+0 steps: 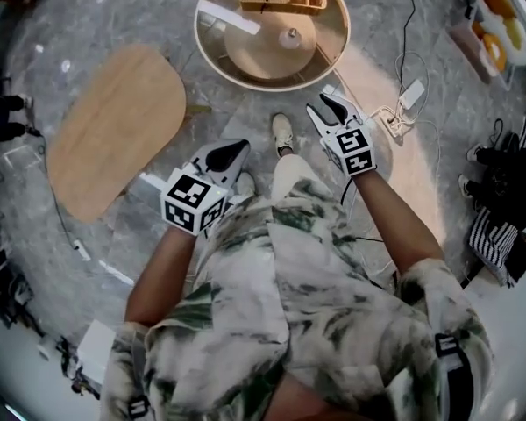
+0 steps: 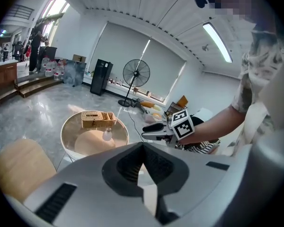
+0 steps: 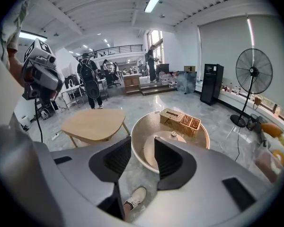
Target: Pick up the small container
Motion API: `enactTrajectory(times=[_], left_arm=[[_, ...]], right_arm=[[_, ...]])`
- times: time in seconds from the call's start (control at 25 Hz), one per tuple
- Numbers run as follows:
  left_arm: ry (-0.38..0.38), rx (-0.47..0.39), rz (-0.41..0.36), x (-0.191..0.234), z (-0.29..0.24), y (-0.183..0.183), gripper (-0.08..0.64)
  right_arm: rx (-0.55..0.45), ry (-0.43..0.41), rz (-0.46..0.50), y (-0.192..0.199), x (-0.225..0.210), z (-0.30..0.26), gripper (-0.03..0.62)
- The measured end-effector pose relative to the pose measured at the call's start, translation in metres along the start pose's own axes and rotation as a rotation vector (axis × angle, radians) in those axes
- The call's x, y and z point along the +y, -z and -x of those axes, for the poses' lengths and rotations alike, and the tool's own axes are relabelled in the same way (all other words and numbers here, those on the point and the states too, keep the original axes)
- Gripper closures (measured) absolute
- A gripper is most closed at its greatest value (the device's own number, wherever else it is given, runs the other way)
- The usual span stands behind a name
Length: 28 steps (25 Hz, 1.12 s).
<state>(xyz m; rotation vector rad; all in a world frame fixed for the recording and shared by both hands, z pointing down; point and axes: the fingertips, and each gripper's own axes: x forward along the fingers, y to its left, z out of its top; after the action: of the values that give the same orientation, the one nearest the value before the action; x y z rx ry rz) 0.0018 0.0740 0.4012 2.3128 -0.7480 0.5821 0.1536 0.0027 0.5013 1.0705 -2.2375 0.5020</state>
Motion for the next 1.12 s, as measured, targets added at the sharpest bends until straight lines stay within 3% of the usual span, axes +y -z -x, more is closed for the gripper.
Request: enactTrajectory(times=[0.4, 0.76, 1.12], left_arm=[[-0.027, 0.014, 0.068, 0.037, -0.067, -0.042, 0.538], [-0.059, 0.031, 0.132, 0.078, -0.111, -0.049, 0.538], [-0.078, 0.058, 0.168, 0.104, -0.137, -0.033, 0.538]], right_arm=[[0.078, -0.018, -0.022, 0.018, -0.091, -0.108, 0.409], [0.139, -0.013, -0.045, 0.042, -0.149, -0.212, 0.393], [0.137, -0.010, -0.051, 0.052, -0.175, -0.292, 0.383]])
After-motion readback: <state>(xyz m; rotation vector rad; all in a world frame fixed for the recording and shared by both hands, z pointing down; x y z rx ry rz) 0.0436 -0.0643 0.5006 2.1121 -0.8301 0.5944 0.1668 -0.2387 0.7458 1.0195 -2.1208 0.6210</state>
